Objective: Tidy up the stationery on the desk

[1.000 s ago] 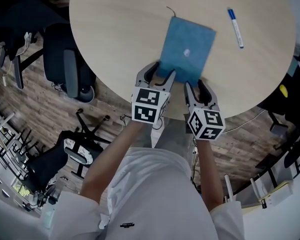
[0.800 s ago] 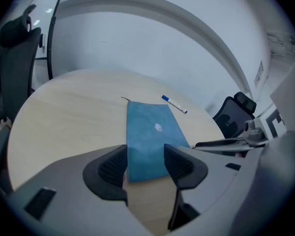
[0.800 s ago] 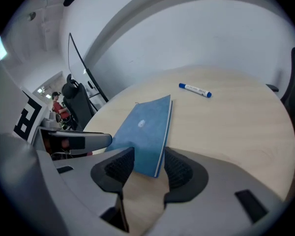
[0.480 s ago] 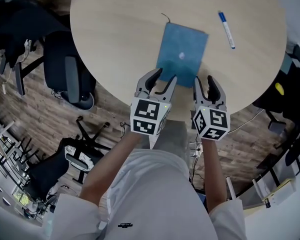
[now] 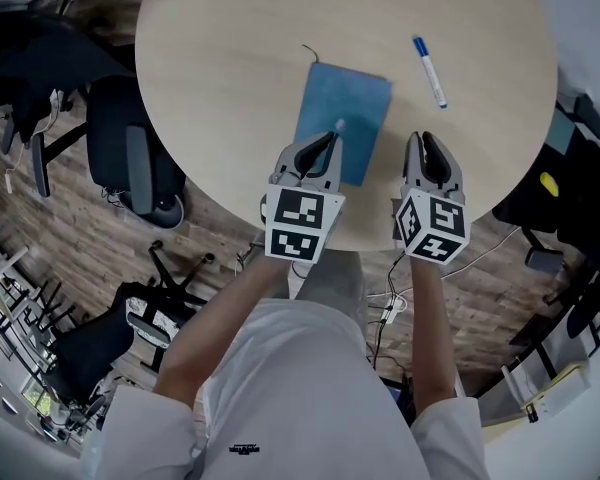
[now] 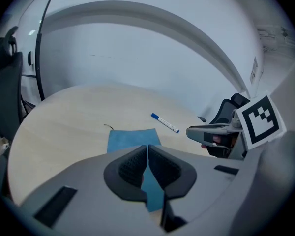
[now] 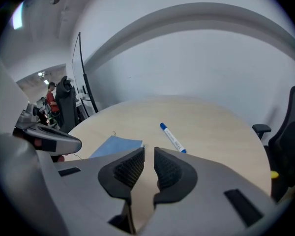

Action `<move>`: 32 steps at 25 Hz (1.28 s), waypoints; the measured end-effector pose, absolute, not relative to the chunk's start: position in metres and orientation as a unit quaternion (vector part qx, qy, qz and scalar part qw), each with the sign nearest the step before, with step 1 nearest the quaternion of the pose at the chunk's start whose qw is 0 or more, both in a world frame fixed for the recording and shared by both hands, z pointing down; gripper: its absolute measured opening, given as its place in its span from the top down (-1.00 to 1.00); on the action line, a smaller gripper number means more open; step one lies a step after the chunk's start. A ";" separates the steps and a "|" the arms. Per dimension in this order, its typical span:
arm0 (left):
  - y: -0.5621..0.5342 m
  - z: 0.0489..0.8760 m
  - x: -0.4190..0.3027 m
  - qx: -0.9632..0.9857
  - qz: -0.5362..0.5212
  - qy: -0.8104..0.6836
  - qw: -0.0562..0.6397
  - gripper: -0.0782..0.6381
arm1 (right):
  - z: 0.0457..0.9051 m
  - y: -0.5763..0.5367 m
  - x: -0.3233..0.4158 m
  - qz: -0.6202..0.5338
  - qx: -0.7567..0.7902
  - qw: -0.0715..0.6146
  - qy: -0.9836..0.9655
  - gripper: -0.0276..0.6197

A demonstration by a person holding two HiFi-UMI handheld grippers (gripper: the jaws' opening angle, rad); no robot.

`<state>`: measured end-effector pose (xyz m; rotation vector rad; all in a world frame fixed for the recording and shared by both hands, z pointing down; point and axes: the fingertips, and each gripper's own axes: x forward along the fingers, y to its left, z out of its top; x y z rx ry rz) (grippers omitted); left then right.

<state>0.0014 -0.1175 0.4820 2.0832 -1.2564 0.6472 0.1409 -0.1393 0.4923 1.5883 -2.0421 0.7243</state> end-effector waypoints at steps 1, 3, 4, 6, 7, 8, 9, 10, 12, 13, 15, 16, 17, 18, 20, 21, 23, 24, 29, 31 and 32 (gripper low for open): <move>-0.121 0.482 0.005 0.789 0.245 -0.472 0.308 0.70 | 0.492 -0.146 0.146 0.256 0.578 0.228 -0.740 0.65; -0.126 0.485 0.013 0.791 0.248 -0.463 0.313 0.70 | 0.496 -0.161 0.155 0.252 0.577 0.232 -0.742 0.65; -0.129 0.487 0.017 0.792 0.251 -0.459 0.316 0.70 | 0.500 -0.168 0.158 0.254 0.573 0.233 -0.744 0.65; -0.136 0.491 0.024 0.794 0.252 -0.452 0.318 0.70 | 0.508 -0.182 0.163 0.259 0.562 0.241 -0.748 0.56; -0.139 0.493 0.027 0.795 0.251 -0.450 0.320 0.70 | 0.513 -0.189 0.166 0.258 0.560 0.247 -0.748 0.53; -0.143 0.495 0.030 0.796 0.252 -0.447 0.321 0.70 | 0.517 -0.196 0.168 0.254 0.559 0.254 -0.748 0.53; -0.147 0.498 0.032 0.797 0.253 -0.446 0.321 0.70 | 0.521 -0.202 0.171 0.250 0.557 0.261 -0.747 0.53; -0.150 0.500 0.034 0.797 0.255 -0.444 0.320 0.70 | 0.526 -0.207 0.172 0.248 0.555 0.270 -0.747 0.52; -0.153 0.505 0.038 0.798 0.258 -0.443 0.318 0.70 | 0.535 -0.213 0.175 0.241 0.547 0.288 -0.748 0.49; -0.154 0.507 0.040 0.798 0.259 -0.443 0.317 0.70 | 0.539 -0.216 0.176 0.235 0.543 0.298 -0.749 0.48; -0.157 0.510 0.042 0.799 0.258 -0.443 0.316 0.70 | 0.547 -0.222 0.178 0.222 0.536 0.319 -0.750 0.46; -0.158 0.511 0.042 0.798 0.257 -0.444 0.317 0.70 | 0.550 -0.224 0.179 0.217 0.533 0.327 -0.749 0.46; -0.157 0.513 0.041 0.797 0.258 -0.444 0.318 0.70 | 0.554 -0.225 0.180 0.215 0.532 0.335 -0.747 0.46; -0.156 0.516 0.040 0.796 0.259 -0.445 0.319 0.70 | 0.558 -0.225 0.181 0.215 0.532 0.340 -0.745 0.46; -0.153 0.520 0.038 0.794 0.262 -0.446 0.320 0.70 | 0.568 -0.227 0.184 0.219 0.534 0.344 -0.740 0.46; -0.151 0.521 0.038 0.793 0.264 -0.446 0.321 0.70 | 0.571 -0.228 0.186 0.221 0.535 0.345 -0.739 0.46; -0.150 0.522 0.038 0.792 0.265 -0.446 0.323 0.70 | 0.574 -0.230 0.187 0.225 0.532 0.345 -0.740 0.46; -0.148 0.522 0.038 0.792 0.266 -0.444 0.324 0.70 | 0.574 -0.230 0.186 0.228 0.528 0.344 -0.742 0.49; -0.142 0.523 0.039 0.793 0.274 -0.436 0.325 0.70 | 0.572 -0.230 0.180 0.243 0.518 0.339 -0.747 0.63; -0.141 0.522 0.038 0.794 0.275 -0.435 0.323 0.70 | 0.566 -0.229 0.181 0.247 0.524 0.329 -0.746 0.64; -0.141 0.520 0.037 0.795 0.274 -0.435 0.322 0.70 | 0.561 -0.228 0.181 0.247 0.527 0.324 -0.746 0.64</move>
